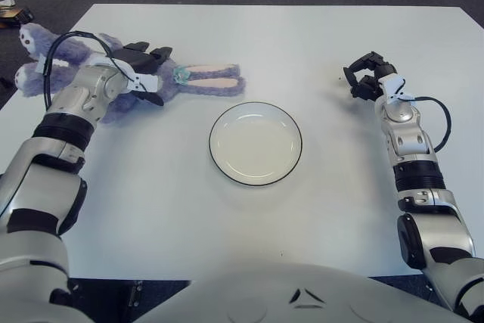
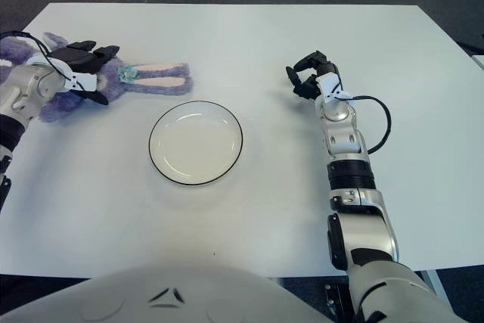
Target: Put the doll into the plate.
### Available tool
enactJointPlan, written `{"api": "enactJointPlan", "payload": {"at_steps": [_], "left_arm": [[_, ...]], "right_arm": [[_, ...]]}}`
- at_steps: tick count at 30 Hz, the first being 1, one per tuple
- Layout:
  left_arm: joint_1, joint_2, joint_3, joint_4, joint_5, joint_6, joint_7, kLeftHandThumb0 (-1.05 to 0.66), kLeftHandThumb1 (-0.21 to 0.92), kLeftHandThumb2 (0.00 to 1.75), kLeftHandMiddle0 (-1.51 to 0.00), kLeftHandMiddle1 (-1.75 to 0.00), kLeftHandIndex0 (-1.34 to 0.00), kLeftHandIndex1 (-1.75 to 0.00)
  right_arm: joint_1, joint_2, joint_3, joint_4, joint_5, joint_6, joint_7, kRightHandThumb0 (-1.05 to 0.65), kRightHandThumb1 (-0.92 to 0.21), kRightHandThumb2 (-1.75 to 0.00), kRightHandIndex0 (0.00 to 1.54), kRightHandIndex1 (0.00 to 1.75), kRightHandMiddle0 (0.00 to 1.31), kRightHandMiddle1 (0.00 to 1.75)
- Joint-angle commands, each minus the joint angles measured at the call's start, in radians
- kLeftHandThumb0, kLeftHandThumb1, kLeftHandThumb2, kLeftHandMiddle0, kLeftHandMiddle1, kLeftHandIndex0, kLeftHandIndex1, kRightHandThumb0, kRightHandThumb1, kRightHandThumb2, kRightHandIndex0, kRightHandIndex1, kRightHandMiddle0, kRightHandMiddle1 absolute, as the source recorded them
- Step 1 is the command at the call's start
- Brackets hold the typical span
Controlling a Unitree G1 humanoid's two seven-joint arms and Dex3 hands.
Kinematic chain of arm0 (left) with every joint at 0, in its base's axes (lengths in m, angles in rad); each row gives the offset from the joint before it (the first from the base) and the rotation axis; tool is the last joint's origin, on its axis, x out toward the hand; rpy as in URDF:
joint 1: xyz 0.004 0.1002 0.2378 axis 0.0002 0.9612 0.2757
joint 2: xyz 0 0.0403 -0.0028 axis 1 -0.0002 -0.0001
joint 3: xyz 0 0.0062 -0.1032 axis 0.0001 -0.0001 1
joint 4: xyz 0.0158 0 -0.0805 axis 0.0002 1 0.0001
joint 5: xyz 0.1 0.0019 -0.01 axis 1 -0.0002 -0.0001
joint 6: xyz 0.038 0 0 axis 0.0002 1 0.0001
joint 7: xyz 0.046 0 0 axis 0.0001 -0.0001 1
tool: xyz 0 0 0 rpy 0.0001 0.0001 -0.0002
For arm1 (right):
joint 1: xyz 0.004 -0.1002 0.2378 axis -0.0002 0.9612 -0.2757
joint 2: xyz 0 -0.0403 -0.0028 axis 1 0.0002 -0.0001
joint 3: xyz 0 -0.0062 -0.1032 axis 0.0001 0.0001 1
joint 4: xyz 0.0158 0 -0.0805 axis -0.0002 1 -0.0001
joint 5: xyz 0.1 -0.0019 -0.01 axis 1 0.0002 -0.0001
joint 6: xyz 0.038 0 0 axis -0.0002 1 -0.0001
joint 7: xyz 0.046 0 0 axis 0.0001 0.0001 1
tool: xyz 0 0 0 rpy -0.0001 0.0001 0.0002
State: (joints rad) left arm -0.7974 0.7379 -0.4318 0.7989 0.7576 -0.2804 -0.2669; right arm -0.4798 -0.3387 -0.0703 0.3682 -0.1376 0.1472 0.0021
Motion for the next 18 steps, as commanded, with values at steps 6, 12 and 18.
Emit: {"api": "enactJointPlan", "payload": {"at_steps": [6, 12, 18], "left_arm": [[0.022, -0.027, -0.042, 0.080, 0.019, -0.050, 0.062, -0.47, 0.72, 0.00, -0.07, -1.07, -0.32, -0.53], [0.008, -0.029, -0.058, 0.122, 0.021, -0.084, 0.080, -0.43, 0.73, 0.00, -0.01, -1.34, -0.21, -0.83], [-0.007, -0.025, -0.085, 0.150, 0.040, -0.109, 0.097, -0.32, 0.76, 0.01, 0.00, -1.44, -0.17, -1.09]], "right_arm": [[0.020, -0.019, -0.014, -0.020, 0.002, 0.001, 0.011, -0.38, -0.78, -0.63, 0.75, 1.75, 0.36, 1.66], [0.020, -0.018, -0.017, -0.020, -0.001, -0.001, 0.011, -0.37, -0.78, -0.63, 0.75, 1.75, 0.36, 1.66], [0.019, -0.017, -0.018, -0.017, -0.001, -0.005, 0.010, -0.37, -0.78, -0.63, 0.75, 1.75, 0.36, 1.66]]}}
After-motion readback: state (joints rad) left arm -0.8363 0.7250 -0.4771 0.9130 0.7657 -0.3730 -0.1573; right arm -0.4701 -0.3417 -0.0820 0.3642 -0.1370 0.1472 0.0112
